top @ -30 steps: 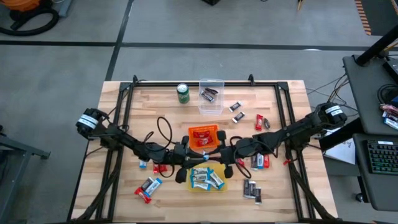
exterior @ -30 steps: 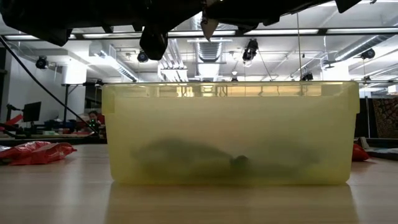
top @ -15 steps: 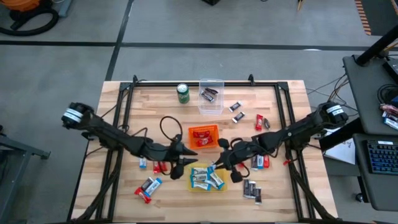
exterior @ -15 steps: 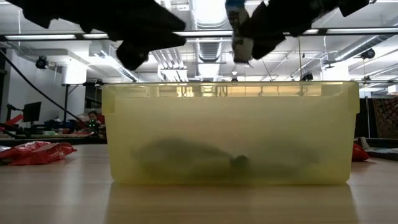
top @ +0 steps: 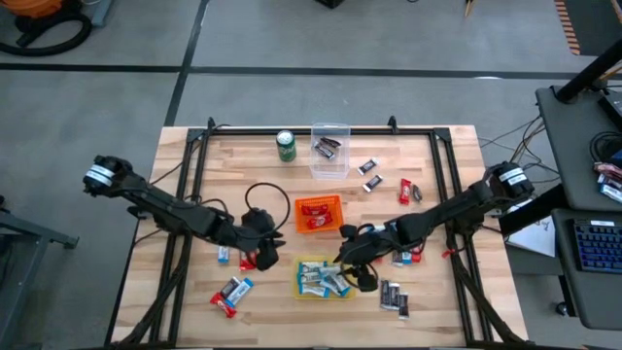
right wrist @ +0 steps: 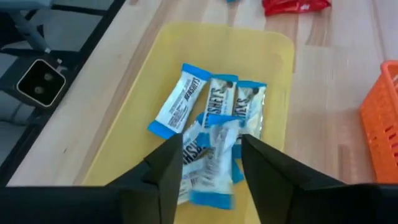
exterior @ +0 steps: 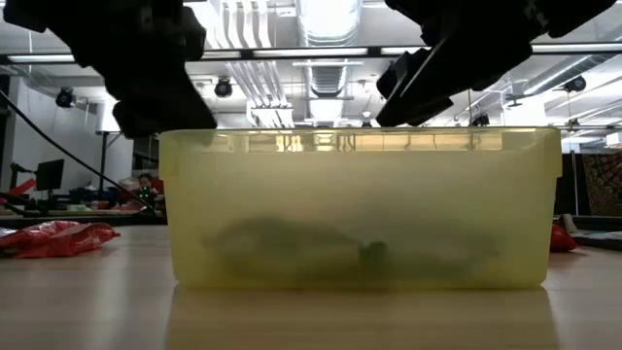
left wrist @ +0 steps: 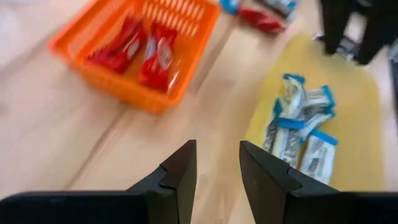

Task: Sort candy
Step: Put the red candy into the orange bin

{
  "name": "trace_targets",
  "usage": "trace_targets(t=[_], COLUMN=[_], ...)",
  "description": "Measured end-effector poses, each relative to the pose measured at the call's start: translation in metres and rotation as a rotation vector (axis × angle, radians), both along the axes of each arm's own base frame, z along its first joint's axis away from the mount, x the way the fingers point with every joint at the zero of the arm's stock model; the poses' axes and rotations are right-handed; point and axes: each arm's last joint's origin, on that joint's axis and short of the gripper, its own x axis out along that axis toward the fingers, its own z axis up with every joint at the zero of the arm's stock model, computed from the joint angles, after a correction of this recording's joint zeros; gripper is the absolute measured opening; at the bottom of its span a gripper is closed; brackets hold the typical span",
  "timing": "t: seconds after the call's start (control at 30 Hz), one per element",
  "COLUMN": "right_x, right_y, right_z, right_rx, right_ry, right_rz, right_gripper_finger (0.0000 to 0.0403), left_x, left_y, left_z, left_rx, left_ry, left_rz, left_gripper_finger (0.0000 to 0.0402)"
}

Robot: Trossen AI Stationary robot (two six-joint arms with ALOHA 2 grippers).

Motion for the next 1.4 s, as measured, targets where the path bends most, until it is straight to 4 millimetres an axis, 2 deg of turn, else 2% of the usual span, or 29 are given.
trace_targets(t=[0.27, 0.57, 0.73, 0.93, 1.07, 1.27, 1.4], right_x=[0.000, 0.003, 0.005, 0.006, 0.006, 0.006, 0.006], right_y=[0.000, -0.004, -0.009, -0.013, -0.013, -0.013, -0.013], right_z=[0.020, 0.025, 0.025, 0.024, 0.025, 0.024, 0.024], right_rx=[-0.042, -0.166, -0.169, -0.175, -0.175, -0.180, -0.181], right_ry=[0.027, -0.019, -0.020, -0.020, -0.023, -0.022, -0.022], right_rz=[0.015, -0.008, -0.027, -0.034, -0.033, -0.030, -0.029], right_gripper_finger=[0.0182, 0.0178, 0.0180, 0.0179, 0.0176, 0.0178, 0.0176], left_x=[-0.016, -0.026, -0.029, -0.036, -0.039, -0.031, -0.028], left_y=[0.001, -0.004, -0.006, -0.005, -0.006, -0.010, -0.012], left_z=[-0.012, -0.025, -0.027, -0.016, -0.025, -0.045, -0.051], left_rx=[-0.218, -0.375, -0.386, -0.336, -0.297, -0.273, -0.254], left_ry=[0.268, 0.469, 0.526, 0.666, 0.732, 0.791, 0.815], left_rz=[0.131, 0.291, 0.293, 0.356, 0.400, 0.395, 0.380], left_gripper_finger=[0.0103, 0.0103, 0.0103, 0.0103, 0.0103, 0.0103, 0.0103])
